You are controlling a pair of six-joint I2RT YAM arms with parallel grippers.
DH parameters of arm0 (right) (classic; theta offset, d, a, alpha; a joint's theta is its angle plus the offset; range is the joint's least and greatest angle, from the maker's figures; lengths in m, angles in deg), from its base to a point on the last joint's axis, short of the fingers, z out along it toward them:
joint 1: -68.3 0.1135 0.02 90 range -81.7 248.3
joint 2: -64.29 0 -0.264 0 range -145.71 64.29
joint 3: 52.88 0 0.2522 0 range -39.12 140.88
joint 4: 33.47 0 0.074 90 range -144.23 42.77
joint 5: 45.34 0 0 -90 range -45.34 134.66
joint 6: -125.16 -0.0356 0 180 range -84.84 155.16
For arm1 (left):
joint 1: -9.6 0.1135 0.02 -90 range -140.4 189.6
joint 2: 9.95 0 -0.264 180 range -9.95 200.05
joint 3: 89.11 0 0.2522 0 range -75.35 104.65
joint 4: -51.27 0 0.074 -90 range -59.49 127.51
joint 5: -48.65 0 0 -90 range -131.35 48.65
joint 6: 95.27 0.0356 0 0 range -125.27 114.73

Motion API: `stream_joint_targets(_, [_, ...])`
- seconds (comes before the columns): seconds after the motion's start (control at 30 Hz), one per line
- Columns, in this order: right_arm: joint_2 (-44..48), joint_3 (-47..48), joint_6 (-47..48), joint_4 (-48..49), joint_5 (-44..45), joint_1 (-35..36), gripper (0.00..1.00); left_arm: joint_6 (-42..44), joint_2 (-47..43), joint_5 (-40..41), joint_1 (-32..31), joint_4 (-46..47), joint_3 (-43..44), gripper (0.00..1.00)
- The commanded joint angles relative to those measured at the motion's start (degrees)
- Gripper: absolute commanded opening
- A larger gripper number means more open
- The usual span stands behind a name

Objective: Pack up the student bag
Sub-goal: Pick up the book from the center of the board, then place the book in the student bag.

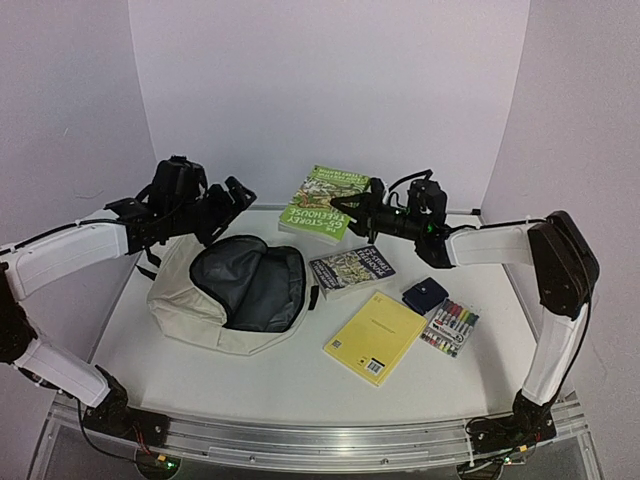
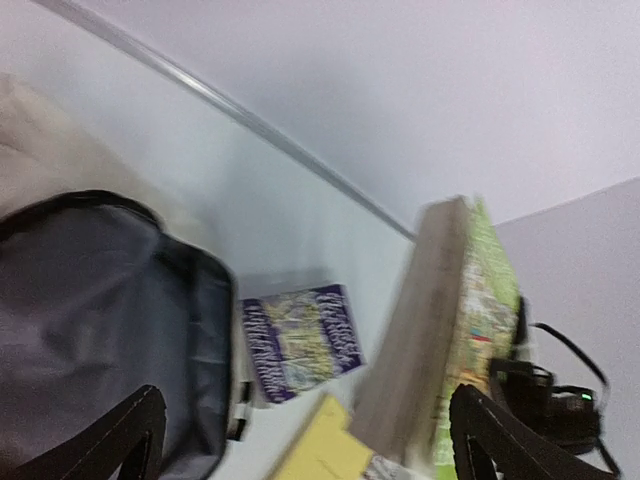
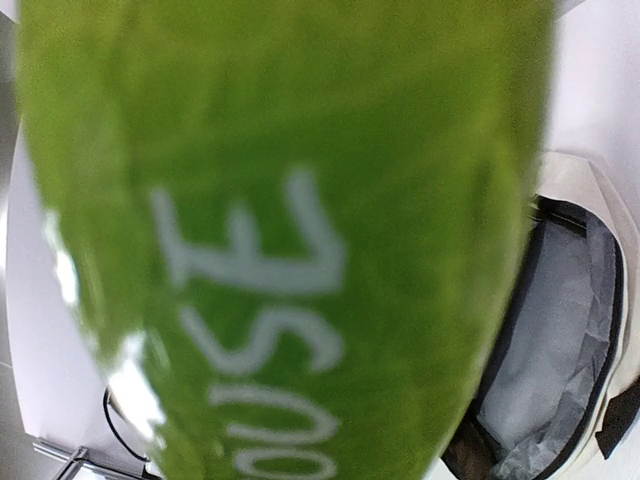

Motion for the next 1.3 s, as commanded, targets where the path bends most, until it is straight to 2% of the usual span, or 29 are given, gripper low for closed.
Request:
stream_joint_targets(0.0, [-0.08, -0.09, -3.09, 12.87, -2.22, 0.53, 0.0, 6.87, 1.03, 7.17, 4.58, -22.38, 1.93, 0.99])
stream_joint_targets(0.27, [-5.34, 0.34, -3.5, 15.64, -2.57, 3.17, 0.0, 14.75, 6.26, 11.66, 10.56, -30.07, 7.0, 0.97])
stream_joint_targets(0.53, [-9.68, 1.07, -3.01, 15.86, -2.72, 4.81, 0.0, 22.03, 15.39, 4.49, 15.3, -32.59, 14.01, 0.85])
stream_joint_targets(0.77, [-11.63, 1.64, -2.16, 15.79, -3.2, 5.31, 0.0, 25.05, 24.12, 1.52, 15.61, -34.43, 18.98, 0.83])
stream_joint_targets(0.9, [-12.1, 1.56, -2.08, 15.71, -3.37, 5.34, 0.0, 25.23, 24.8, 7.07, 13.61, -36.37, 20.52, 0.81])
stream_joint_targets(1.07, [-12.46, 0.47, -2.22, 15.11, -3.2, 5.34, 0.0, 27.81, 22.25, 16.99, 6.41, -40.03, 23.96, 0.77])
stream_joint_targets(1.17, [-12.76, 0.03, -1.95, 14.61, -2.94, 5.34, 0.0, 29.6, 22.09, 16.24, 3.25, -41.88, 26.76, 0.71])
stream_joint_targets(1.27, [-12.97, -0.25, -1.62, 14.01, -2.58, 5.34, 0.0, 30.58, 23.49, 11.9, 1.87, -43.29, 28.57, 0.65])
